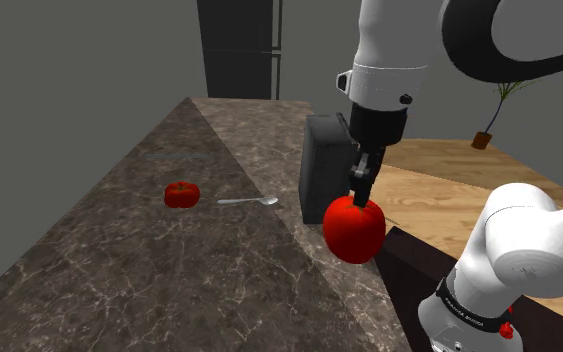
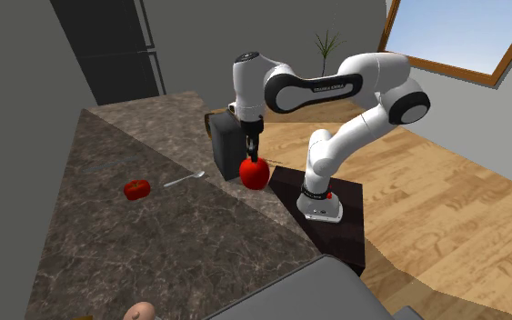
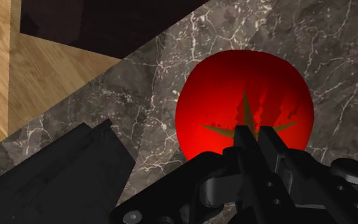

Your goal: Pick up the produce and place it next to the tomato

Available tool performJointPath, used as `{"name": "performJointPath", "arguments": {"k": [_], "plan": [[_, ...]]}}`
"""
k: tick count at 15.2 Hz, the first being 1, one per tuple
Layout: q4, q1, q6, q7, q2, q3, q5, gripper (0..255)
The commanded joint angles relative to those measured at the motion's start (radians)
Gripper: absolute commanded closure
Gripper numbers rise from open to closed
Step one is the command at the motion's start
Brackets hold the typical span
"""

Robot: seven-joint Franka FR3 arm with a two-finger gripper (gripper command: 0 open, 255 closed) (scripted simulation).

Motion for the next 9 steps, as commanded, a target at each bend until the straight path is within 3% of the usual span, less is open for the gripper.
{"name": "performJointPath", "arguments": {"k": [1,9], "plan": [[0.033,-0.003,-0.028,0.001,0.005,-0.007,-0.006,255],[0.156,-0.013,-0.123,0.008,0.033,-0.025,-0.026,255]]}}
